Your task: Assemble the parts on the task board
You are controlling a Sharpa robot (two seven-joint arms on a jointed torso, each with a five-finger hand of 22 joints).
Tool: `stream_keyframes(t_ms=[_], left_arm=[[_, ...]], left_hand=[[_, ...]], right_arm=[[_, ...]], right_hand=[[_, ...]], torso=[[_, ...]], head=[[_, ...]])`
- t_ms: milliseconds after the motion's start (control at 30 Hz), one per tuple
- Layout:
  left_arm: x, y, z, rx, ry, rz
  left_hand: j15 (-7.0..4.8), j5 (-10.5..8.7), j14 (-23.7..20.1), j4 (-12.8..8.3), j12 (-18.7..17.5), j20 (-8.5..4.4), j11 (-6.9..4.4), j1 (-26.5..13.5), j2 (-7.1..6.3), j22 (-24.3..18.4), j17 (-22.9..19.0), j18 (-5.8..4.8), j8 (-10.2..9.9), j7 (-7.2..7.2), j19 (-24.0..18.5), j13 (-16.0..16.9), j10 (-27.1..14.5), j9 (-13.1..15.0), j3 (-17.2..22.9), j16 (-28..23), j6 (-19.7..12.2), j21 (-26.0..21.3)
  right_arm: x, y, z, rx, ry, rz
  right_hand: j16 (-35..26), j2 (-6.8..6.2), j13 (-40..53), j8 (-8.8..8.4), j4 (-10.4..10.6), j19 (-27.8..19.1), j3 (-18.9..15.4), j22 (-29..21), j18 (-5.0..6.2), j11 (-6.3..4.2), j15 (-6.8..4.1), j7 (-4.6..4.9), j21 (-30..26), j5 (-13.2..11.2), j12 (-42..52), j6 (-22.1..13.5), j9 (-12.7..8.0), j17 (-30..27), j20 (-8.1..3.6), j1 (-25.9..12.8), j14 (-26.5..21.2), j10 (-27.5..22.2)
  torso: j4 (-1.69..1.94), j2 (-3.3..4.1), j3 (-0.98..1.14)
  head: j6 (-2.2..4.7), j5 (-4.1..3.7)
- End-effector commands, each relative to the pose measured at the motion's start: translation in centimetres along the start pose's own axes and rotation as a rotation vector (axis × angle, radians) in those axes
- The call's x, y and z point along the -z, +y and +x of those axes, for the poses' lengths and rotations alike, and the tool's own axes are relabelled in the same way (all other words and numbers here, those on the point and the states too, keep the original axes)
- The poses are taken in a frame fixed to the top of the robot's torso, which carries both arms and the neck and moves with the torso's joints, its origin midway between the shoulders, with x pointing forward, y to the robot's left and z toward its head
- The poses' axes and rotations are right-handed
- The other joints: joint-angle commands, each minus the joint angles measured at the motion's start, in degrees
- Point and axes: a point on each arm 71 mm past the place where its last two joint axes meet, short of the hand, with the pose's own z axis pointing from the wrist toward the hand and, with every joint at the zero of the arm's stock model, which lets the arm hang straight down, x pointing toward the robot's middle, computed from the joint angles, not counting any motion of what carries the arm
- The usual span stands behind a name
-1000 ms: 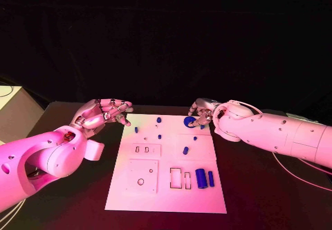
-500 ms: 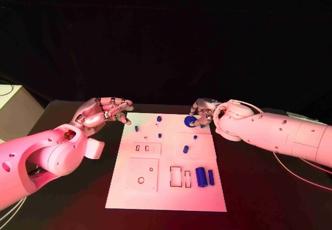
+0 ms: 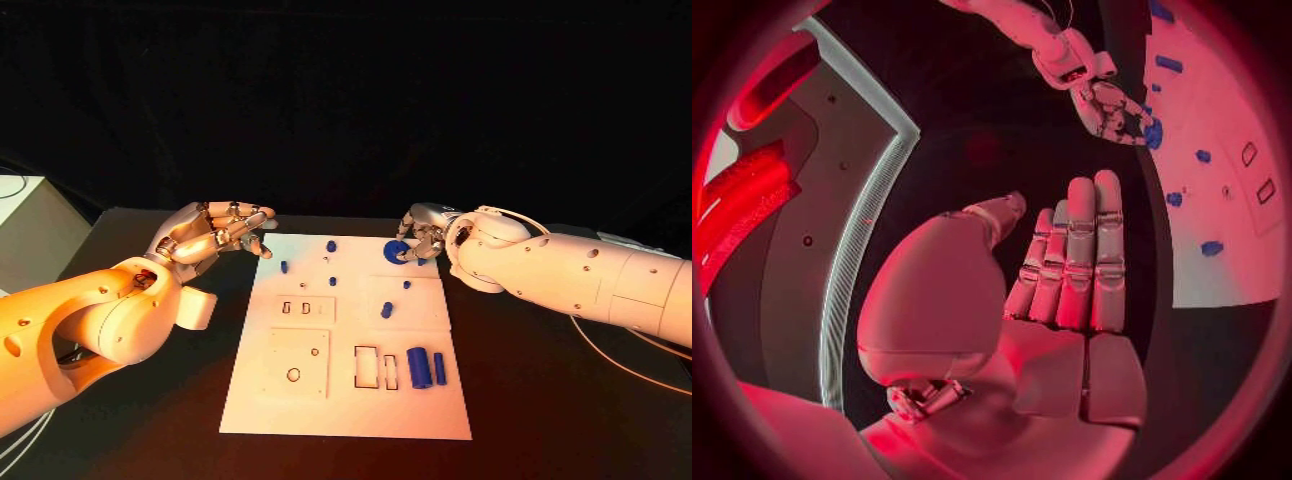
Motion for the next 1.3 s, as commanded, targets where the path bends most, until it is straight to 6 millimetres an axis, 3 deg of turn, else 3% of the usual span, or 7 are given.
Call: stream_keyframes(t_ms=[33,100,200,267,567,933,1300], left_arm=[[-0.1,-0.1,0.2,0.005,0.019,0.006],[-0.1,-0.1,0.3,0.005,0.02,0.006],[-0.1,-0.1,0.3,0.005,0.021,0.006],[-0.1,-0.1,0.3,0.005,0.021,0.006],[-0.1,-0.1,0.3,0.005,0.021,0.006],[-0.1,-0.1,0.3,0.005,0.024,0.006],[-0.3,-0.1,0.5,0.007,0.029,0.006]], left_hand=[[0.12,0.11,-0.5,-0.2,-0.2,0.03,0.13,-0.5,0.17,0.2,0.1,0.06,-0.3,0.4,-0.6,0.1,-0.3,0.1,0.1,0.3,-0.2,0.3],[0.12,0.11,-0.5,-0.2,-0.2,0.03,0.13,-0.5,0.17,0.2,0.1,0.06,-0.3,0.4,-0.6,0.1,-0.3,0.1,0.1,0.3,-0.2,0.3],[0.12,0.11,-0.5,-0.2,-0.2,0.03,0.13,-0.5,0.17,0.2,0.1,0.06,-0.3,0.4,-0.6,0.1,-0.3,0.1,0.1,0.3,-0.2,0.3],[0.12,0.11,-0.5,-0.2,-0.2,0.03,0.13,-0.5,0.17,0.2,0.1,0.06,-0.3,0.4,-0.6,0.1,-0.3,0.1,0.1,0.3,-0.2,0.3],[0.12,0.11,-0.5,-0.2,-0.2,0.03,0.13,-0.5,0.17,0.2,0.1,0.06,-0.3,0.4,-0.6,0.1,-0.3,0.1,0.1,0.3,-0.2,0.3],[0.12,0.11,-0.5,-0.2,-0.2,0.03,0.13,-0.5,0.17,0.2,0.1,0.06,-0.3,0.4,-0.6,0.1,-0.3,0.1,0.1,0.3,-0.2,0.3],[0.15,0.11,-0.6,-0.2,-0.2,0.07,0.15,-0.5,0.22,0.3,0.2,0.06,-0.3,0.4,-0.8,0.1,-0.3,0.1,0.1,0.4,-0.2,0.5]], right_arm=[[0.0,0.1,0.2,0.009,0.019,-0.006],[0.0,0.2,0.2,0.008,0.022,-0.009],[0.0,0.2,0.2,0.008,0.026,-0.013],[-0.1,0.3,0.3,0.012,0.025,-0.014],[0.1,0.9,0.0,0.034,-0.031,-0.044],[1.0,4.2,-0.1,0.056,-0.141,-0.148],[0.8,8.2,0.3,0.091,-0.194,-0.233]], right_hand=[[0.2,0.21,12.8,0.4,0.0,2.6,0.5,8.8,-0.97,-0.13,-0.04,-0.06,0.3,0.5,0.1,0.6,0.0,14.5,0.08,0.0,5.9,4.3],[0.2,0.5,12.9,0.57,-0.1,2.6,1.6,8.9,-0.98,-0.22,-0.11,-0.14,0.4,1.3,0.2,1.0,-0.1,14.5,0.03,0.2,5.9,4.4],[0.2,0.43,13.1,0.55,-0.2,2.6,4.6,9.1,-1.01,-0.38,-0.26,-0.3,0.4,-1.1,0.3,1.7,-0.3,14.6,-0.13,0.7,6.0,4.6],[0.2,0.39,13.1,0.57,-0.2,2.6,5.0,9.1,-1.01,-0.4,-0.28,-0.33,0.4,-1.1,0.3,1.9,-0.3,14.6,-0.14,0.7,6.0,4.6],[0.2,-1.21,13.8,1.6,-1.1,2.8,13.7,9.6,-1.1,-1.4,-1.18,-1.43,0.7,1.4,0.7,5.5,-0.3,14.6,-0.93,-0.3,6.0,5.1],[0.3,-2.62,14.2,1.99,-1.7,3.2,16.0,10.2,-1.25,-1.72,-1.49,-1.77,1.1,0.9,1.0,6.3,-0.1,14.7,-1.24,-2.2,6.0,5.5],[0.2,-2.93,14.3,1.95,-1.8,3.3,16.2,10.4,-1.3,-1.73,-1.5,-1.77,1.2,0.7,1.0,6.3,0.0,14.7,-1.27,-2.6,6.0,5.5]], torso=[[-0.02,0.03,-0.02],[-0.02,0.0,-0.03],[0.01,-0.01,-0.03],[0.01,-0.01,-0.03],[0.0,-0.02,-0.03],[0.07,-0.02,-0.03],[0.02,-0.03,-0.08]], head=[[0.02,0.01],[-0.04,0.01],[-0.1,-0.05],[-0.08,-0.07],[0.01,-0.05],[0.24,-0.02],[0.29,-0.08]])
